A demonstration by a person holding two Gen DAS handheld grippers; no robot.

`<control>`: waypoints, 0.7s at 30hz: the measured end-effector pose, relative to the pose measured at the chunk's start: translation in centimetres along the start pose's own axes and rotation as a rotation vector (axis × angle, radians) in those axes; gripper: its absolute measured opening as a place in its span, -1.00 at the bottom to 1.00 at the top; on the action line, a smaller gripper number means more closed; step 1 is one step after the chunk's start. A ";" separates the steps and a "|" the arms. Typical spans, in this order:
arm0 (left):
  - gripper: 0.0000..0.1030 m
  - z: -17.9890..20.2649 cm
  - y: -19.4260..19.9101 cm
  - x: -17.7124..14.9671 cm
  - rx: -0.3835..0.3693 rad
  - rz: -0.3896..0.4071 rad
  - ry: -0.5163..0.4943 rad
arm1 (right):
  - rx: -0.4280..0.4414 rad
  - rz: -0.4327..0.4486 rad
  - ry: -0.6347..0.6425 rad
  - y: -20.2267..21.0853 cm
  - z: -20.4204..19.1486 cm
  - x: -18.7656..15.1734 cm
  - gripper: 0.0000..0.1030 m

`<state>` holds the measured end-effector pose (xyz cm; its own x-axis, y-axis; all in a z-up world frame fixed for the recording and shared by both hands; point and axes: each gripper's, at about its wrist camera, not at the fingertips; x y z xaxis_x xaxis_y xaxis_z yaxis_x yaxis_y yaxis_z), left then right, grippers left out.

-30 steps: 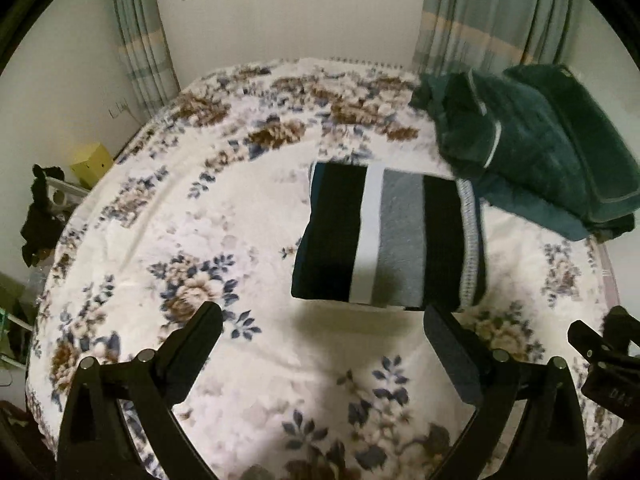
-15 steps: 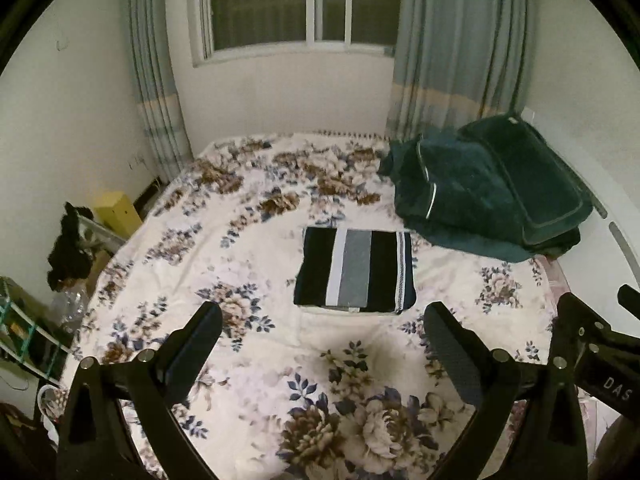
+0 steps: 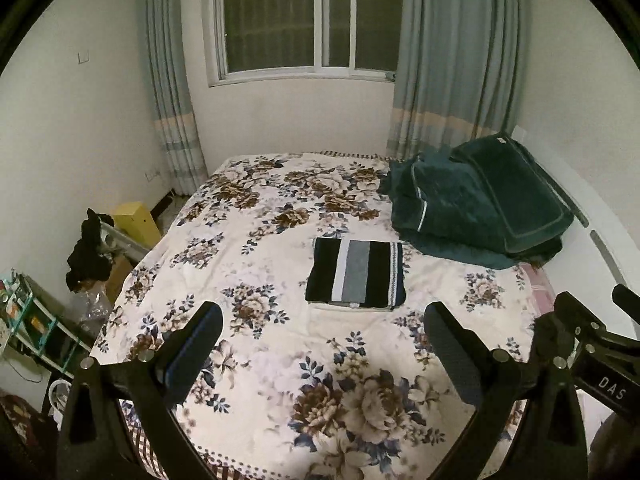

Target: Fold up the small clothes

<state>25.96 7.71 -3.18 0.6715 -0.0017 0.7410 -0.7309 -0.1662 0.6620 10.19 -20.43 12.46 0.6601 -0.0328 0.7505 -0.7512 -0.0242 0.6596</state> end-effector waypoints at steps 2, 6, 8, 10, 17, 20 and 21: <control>0.99 -0.1 0.6 0.1 0.006 -0.003 -0.003 | 0.010 -0.004 0.004 1.1 -0.2 0.1 1.00; 0.99 -0.3 1.7 0.3 0.015 -0.034 0.007 | 0.021 -0.015 0.009 2.7 -0.3 0.8 1.00; 0.99 -0.3 2.1 0.5 0.025 -0.043 0.006 | 0.021 -0.012 0.016 3.7 -0.5 1.2 1.00; 0.99 -0.3 2.4 0.7 0.036 -0.056 0.008 | 0.012 -0.010 0.030 3.9 -0.5 1.8 1.00; 0.99 -0.3 3.7 1.2 0.037 -0.049 0.007 | 0.031 -0.010 0.032 5.3 -0.3 3.0 1.00; 0.99 -0.3 4.2 1.1 0.040 -0.042 0.011 | 0.038 -0.007 0.036 5.4 -0.3 3.3 1.00; 0.99 -0.3 4.3 1.1 0.042 -0.042 0.012 | 0.043 -0.009 0.034 5.4 -0.4 3.3 1.00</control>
<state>23.53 7.34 0.49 0.6999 0.0179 0.7141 -0.6960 -0.2073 0.6874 8.31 -20.30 18.56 0.6657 0.0017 0.7462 -0.7444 -0.0673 0.6643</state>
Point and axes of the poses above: each gripper's, at about its wrist camera, not at the fingertips, and y roughly against the way its jaws point, z to its right, x to its top, and after that the axes turned 11 degrees about x, right-handed
